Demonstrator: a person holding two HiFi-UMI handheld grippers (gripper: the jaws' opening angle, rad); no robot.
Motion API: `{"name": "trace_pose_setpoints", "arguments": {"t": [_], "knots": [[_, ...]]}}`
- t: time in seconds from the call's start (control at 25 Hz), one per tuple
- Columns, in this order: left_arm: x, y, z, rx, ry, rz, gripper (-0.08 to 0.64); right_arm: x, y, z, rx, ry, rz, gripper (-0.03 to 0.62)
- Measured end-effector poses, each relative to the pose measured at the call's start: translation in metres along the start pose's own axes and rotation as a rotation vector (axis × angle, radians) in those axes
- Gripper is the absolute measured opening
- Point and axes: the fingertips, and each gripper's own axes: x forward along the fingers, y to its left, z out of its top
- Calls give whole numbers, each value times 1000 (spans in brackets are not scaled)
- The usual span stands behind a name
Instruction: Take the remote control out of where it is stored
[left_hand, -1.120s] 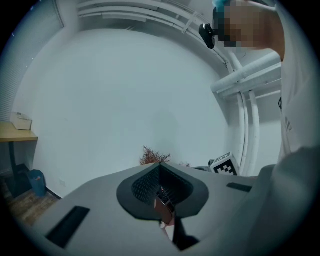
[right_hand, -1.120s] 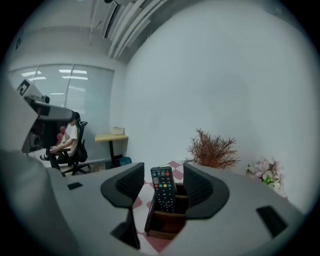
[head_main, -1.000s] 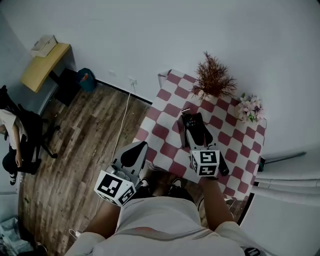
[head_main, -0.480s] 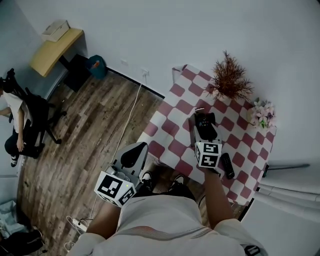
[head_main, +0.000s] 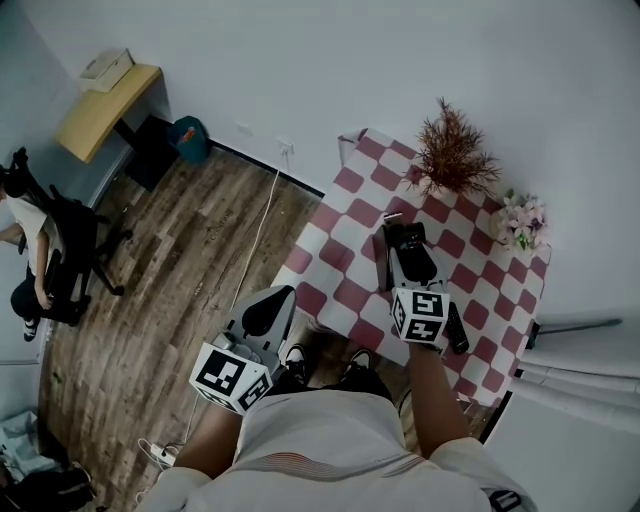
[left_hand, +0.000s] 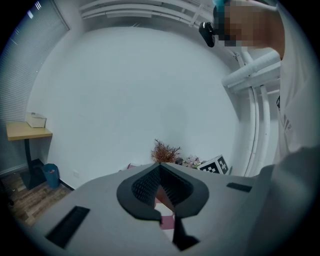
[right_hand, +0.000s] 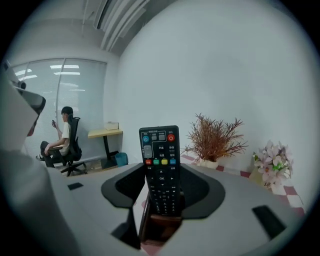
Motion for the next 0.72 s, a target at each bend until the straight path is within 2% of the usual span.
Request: {"name": "trace_pose_setpoints", "arguments": {"t": [0.24, 0.44, 0.56, 0.72], "knots": [[12, -16, 4, 6, -12, -62, 5, -41, -9, 53, 23, -127, 49, 224], [33, -41, 9, 24, -21, -136, 5, -87, -41, 88, 26, -203, 47, 224], [46, -59, 11, 31, -16, -179, 6, -111, -73, 87, 13, -178, 3, 224], [60, -78, 7, 30, -10, -226, 5, -129, -125, 53, -52, -26, -76, 224]]}}
